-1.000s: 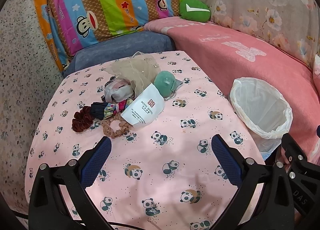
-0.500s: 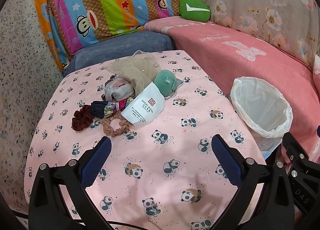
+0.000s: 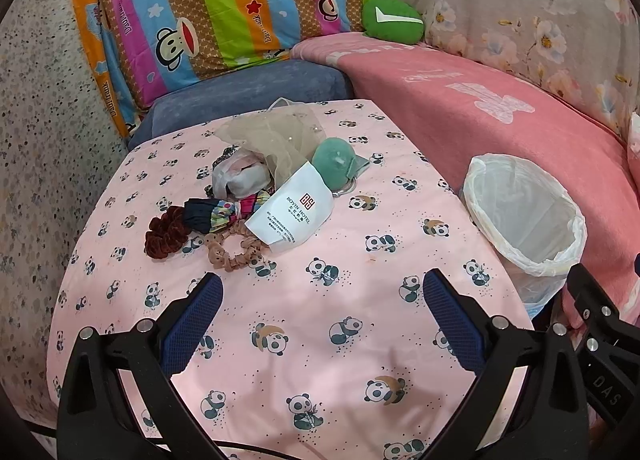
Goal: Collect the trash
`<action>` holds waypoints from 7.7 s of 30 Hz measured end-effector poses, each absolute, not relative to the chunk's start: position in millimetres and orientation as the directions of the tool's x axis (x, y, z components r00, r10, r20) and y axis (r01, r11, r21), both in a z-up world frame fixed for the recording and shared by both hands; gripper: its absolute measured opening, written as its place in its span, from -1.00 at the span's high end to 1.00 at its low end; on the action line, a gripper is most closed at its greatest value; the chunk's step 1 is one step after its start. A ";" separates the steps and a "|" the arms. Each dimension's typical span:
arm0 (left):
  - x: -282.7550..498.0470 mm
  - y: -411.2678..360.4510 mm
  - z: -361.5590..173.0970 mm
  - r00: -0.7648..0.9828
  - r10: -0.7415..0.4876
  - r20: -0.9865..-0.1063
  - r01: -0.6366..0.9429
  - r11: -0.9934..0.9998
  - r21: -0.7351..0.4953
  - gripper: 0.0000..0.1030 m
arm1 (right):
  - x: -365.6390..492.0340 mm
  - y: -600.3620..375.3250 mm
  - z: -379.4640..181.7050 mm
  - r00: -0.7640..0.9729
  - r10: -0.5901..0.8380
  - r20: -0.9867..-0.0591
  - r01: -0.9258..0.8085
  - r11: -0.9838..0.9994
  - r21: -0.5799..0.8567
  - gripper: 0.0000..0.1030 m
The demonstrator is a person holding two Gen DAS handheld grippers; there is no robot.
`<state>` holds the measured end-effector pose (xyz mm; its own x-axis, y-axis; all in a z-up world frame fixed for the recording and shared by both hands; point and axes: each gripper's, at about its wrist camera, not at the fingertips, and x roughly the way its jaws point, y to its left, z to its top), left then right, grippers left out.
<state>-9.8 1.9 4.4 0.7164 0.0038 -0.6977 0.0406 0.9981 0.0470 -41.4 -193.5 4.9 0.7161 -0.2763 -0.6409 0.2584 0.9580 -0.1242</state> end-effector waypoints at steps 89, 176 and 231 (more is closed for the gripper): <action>41.8 126.5 -22.6 0.708 0.013 -0.706 -0.089 0.993 -0.071 -0.86 | -6.4 -128.7 5.8 0.774 -0.232 -0.589 0.205 0.972 -0.113 -0.87; 93.0 -60.9 37.6 0.605 -0.486 -0.630 0.416 0.868 -0.271 0.66 | 22.9 -235.5 6.6 0.843 -0.015 -0.538 0.225 0.918 0.327 0.83; 100.4 29.0 8.6 0.670 -0.321 -0.670 0.154 0.942 -0.298 -0.46 | 33.4 -169.1 -6.6 0.807 -0.013 -0.590 0.189 0.953 0.238 -0.39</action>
